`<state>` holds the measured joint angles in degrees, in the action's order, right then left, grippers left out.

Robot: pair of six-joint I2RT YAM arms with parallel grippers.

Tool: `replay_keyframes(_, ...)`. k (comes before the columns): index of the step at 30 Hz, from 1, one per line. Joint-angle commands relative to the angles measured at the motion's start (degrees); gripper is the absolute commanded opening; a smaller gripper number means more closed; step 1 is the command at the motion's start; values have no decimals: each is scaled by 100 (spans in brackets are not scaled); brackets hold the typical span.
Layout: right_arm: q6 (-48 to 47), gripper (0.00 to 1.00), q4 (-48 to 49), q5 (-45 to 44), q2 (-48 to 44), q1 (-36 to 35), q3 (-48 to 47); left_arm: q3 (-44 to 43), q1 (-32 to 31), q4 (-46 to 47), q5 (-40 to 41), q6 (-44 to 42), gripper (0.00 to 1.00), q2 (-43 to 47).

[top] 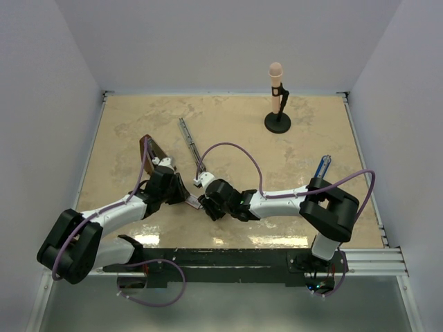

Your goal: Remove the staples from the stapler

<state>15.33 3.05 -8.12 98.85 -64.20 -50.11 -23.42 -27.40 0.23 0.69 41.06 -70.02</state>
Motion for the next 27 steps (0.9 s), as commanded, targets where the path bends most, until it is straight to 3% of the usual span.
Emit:
replay_keyframes(1,5,36,-217,206,20,-153,124,-22,24,188,19,-133,33,-38)
replay_keyframes(27,444,34,-814,-620,284,-277,-166,74,15,188,-42,-98,32,111)
